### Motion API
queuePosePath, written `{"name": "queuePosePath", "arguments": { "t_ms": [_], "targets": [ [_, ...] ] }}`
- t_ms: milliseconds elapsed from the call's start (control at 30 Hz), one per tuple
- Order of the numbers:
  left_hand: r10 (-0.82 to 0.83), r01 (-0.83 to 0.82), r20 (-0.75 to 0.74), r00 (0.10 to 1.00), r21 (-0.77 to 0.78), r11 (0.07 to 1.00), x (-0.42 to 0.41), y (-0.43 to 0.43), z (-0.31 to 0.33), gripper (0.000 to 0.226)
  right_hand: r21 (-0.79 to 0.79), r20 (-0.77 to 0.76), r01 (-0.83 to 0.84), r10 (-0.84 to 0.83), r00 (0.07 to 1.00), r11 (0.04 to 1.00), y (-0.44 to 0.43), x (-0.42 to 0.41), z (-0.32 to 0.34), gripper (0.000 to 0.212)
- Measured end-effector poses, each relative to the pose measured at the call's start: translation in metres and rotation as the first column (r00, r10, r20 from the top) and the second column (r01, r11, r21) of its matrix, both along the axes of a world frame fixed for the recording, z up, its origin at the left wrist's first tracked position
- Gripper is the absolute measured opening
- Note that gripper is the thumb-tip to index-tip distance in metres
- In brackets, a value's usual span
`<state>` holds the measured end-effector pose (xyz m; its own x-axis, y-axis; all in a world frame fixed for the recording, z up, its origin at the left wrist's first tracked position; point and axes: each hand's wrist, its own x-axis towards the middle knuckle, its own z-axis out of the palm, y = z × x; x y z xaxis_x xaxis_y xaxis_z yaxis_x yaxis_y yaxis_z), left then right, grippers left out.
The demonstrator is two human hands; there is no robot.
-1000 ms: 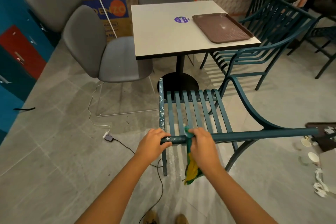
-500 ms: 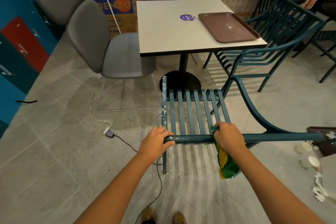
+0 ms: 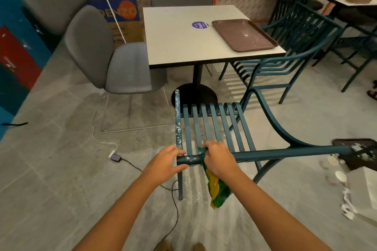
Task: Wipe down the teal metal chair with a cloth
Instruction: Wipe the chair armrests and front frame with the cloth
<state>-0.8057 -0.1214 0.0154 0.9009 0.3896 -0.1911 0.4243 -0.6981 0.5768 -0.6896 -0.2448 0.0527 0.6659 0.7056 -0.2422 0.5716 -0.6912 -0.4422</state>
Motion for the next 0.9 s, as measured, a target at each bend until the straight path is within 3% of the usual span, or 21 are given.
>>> {"name": "queuePosePath", "arguments": {
  "t_ms": [167,367,467,633,767,900],
  "targets": [
    [-0.029,0.028,-0.008,1.000,-0.012,1.000,-0.005,0.007,-0.001,0.035,0.063,0.059,0.100,-0.104,0.993,0.993,-0.022,0.013,-0.011,0.031],
    [-0.019,0.020,0.044,0.999,-0.036,0.999,-0.006,0.008,-0.002,0.033,0.082,0.198,0.092,-0.106,0.974,0.992,-0.024,-0.002,-0.029,0.033],
    [-0.026,0.028,0.064,0.998,-0.034,0.999,-0.006,0.008,-0.003,0.034,0.184,0.234,0.116,-0.158,0.959,0.976,-0.017,-0.021,-0.038,0.035],
    [-0.045,0.045,0.063,0.997,-0.008,0.999,-0.003,0.011,-0.005,0.035,0.350,0.222,0.123,-0.210,0.952,0.929,-0.003,-0.044,-0.049,0.038],
    [-0.071,0.072,0.056,0.996,-0.009,0.997,-0.002,0.014,-0.006,0.035,0.407,0.116,0.130,-0.193,0.974,0.904,-0.005,-0.041,-0.043,0.029],
    [-0.109,0.110,0.065,0.992,-0.017,0.994,-0.001,0.018,-0.006,0.035,0.441,0.116,0.241,-0.322,0.940,0.864,-0.016,-0.028,-0.031,0.028]
  ]
}}
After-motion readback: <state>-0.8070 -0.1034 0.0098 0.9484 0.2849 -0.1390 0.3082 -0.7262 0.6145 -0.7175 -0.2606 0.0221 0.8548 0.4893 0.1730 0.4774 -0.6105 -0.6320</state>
